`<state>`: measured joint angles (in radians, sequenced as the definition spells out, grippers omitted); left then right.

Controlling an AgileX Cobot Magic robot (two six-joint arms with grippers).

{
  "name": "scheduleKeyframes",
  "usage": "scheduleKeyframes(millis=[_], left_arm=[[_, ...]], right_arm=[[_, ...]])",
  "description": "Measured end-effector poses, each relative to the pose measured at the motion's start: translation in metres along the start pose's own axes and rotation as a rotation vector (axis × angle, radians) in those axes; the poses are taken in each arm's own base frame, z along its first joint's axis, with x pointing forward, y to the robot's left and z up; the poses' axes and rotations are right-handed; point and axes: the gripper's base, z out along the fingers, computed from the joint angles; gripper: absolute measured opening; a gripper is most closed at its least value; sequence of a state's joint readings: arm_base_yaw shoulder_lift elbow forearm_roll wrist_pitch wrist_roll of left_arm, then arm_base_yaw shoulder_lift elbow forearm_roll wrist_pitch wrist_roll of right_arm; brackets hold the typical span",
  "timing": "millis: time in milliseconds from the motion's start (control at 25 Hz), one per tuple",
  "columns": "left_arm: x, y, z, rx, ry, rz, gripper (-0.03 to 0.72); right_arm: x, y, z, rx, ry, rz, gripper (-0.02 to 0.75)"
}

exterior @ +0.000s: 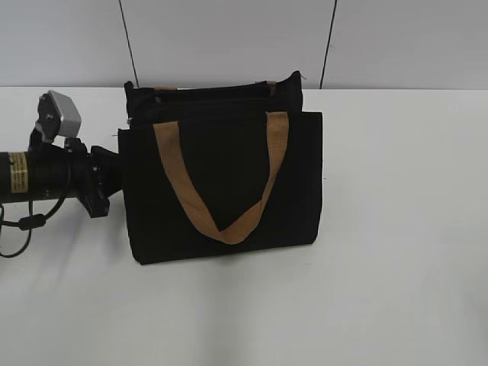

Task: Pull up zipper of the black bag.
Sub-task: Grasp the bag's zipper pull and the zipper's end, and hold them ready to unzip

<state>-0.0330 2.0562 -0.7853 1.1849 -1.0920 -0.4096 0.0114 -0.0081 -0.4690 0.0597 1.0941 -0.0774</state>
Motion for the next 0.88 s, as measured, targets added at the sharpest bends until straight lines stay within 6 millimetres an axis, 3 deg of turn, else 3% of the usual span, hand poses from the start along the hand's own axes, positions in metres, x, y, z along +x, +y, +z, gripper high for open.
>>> scheduleKeyframes(millis=[480, 680, 880], left_arm=[[-0.076, -0.008, -0.05, -0.276, 0.121, 0.184, 0.027], [-0.095, -0.013, -0.059, -0.307, 0.073, 0.175, 0.027], [-0.099, -0.016, -0.062, -0.301, 0.067, 0.144, 0.027]], right_arm=[[-0.002, 0.003, -0.001, -0.029, -0.013, 0.017, 0.398], [-0.034, 0.012, 0.003, -0.155, -0.139, 0.141, 0.397], [-0.073, 0.019, 0.042, -0.281, -0.026, 0.075, 0.397]])
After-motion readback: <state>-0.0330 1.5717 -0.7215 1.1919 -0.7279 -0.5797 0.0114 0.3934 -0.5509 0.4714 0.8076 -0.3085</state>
